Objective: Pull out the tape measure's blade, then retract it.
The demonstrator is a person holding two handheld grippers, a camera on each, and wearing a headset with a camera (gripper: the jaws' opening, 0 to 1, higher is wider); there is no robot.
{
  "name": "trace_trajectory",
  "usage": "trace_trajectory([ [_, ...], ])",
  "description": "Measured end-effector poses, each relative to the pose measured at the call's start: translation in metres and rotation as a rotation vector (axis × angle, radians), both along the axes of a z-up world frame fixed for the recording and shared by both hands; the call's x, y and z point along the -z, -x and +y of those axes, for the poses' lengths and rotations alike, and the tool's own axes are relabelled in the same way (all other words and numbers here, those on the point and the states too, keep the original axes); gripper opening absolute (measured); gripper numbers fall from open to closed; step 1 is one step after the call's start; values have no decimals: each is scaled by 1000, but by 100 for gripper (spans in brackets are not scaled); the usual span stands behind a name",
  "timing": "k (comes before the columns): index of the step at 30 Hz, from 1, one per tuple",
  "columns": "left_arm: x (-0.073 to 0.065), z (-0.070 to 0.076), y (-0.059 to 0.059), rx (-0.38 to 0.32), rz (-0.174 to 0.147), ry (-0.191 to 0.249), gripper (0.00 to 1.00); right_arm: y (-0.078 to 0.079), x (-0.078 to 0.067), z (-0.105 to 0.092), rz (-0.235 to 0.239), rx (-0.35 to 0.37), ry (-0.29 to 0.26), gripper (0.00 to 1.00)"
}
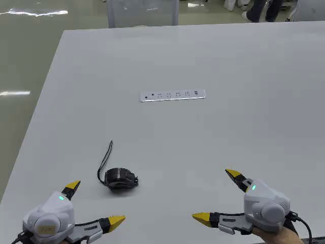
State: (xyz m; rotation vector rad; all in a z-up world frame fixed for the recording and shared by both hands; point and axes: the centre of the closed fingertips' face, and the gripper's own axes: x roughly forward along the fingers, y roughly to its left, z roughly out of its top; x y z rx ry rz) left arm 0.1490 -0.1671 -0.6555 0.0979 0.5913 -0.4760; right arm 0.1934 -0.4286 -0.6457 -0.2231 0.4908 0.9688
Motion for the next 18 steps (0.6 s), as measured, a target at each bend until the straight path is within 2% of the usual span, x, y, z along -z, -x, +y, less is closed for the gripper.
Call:
trace_trajectory([
  [18, 0, 5, 0, -8, 4, 2, 99, -2, 1, 1, 3, -8, 6, 99],
])
